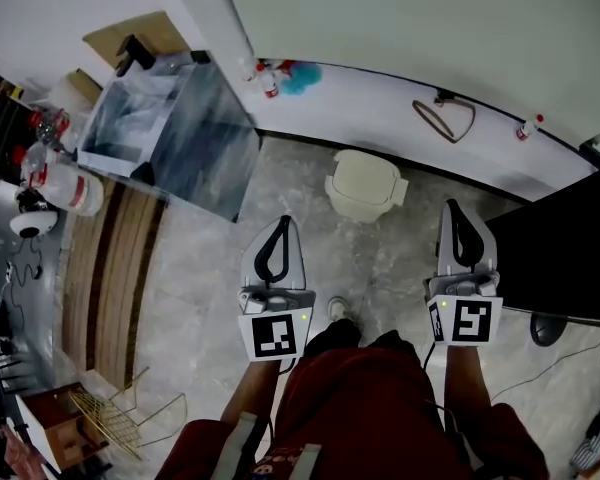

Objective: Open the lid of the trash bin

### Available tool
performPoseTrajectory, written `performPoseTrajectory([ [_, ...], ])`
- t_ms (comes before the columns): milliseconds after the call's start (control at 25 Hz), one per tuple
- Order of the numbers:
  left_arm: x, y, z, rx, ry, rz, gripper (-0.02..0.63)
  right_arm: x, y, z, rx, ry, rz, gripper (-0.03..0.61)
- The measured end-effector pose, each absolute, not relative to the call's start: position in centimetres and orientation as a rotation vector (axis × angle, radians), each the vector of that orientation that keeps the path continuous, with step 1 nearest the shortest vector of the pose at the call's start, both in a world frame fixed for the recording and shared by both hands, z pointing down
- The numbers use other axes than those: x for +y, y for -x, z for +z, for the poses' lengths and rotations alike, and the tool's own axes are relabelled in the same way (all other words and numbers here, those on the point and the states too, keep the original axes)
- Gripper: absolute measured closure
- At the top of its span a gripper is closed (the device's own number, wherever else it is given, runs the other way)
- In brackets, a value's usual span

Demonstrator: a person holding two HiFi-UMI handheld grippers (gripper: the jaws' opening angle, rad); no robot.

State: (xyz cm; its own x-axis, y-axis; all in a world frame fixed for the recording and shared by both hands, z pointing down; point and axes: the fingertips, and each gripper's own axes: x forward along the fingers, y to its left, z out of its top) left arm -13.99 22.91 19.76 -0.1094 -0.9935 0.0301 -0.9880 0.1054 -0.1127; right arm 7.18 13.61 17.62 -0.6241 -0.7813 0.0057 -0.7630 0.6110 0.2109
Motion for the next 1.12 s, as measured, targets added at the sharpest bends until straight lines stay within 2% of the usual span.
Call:
performPoseTrajectory([
  [640,14.0,14.5,24.7,2.193,2.240,-0.267,0.609,7.3,-6.8,21.9,-2.649,-1.469,-0.227,0.578],
  [1120,0.6,12.7,28.1,2.107,2.380,-0.409,0.609,-3.8,-8.7,24.3,-2.629,-1.597,-0.181,0.578],
])
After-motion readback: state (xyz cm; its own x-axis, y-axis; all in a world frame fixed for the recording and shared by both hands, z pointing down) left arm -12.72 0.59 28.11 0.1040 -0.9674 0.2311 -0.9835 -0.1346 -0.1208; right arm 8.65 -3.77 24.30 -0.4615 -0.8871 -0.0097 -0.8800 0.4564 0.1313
